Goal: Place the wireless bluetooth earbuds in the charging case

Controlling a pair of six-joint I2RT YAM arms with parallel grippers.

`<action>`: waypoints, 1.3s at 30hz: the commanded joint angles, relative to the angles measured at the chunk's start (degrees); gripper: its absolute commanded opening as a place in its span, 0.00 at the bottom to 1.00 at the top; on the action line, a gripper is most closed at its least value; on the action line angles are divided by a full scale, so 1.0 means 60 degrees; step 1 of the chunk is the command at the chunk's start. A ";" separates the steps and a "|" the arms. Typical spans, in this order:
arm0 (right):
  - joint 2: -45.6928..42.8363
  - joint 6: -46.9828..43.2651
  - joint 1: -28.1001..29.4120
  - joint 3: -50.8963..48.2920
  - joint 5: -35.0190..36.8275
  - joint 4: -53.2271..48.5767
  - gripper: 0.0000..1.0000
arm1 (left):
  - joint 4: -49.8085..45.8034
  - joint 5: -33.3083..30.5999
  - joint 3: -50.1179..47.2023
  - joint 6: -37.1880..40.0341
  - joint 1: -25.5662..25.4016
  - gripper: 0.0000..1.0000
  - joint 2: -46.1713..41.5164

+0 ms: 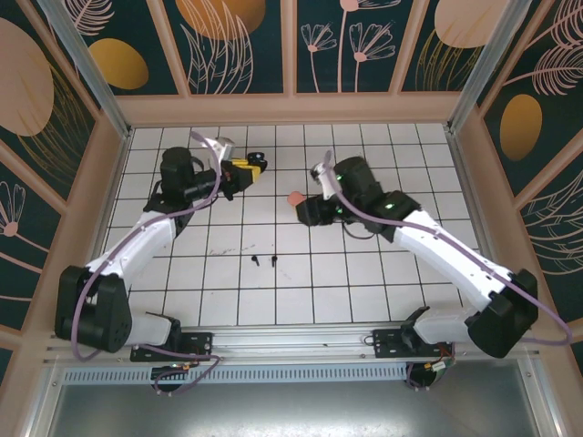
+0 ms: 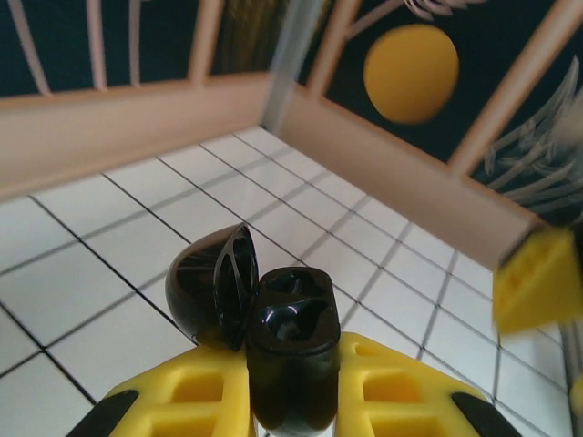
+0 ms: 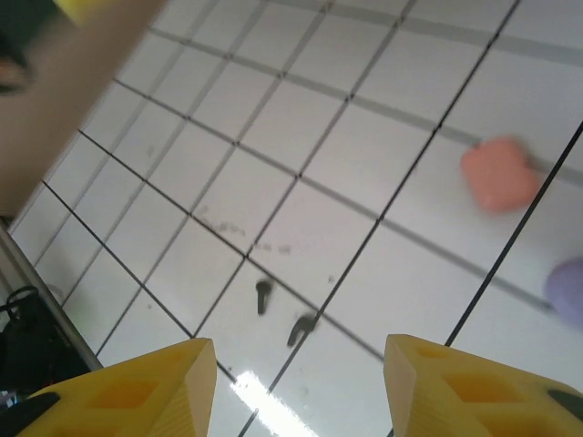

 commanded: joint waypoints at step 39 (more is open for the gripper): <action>0.8735 0.3064 0.3672 0.5471 0.3338 -0.2426 0.37 | 0.1775 -0.5513 -0.0715 -0.1469 0.0474 0.00 -0.1915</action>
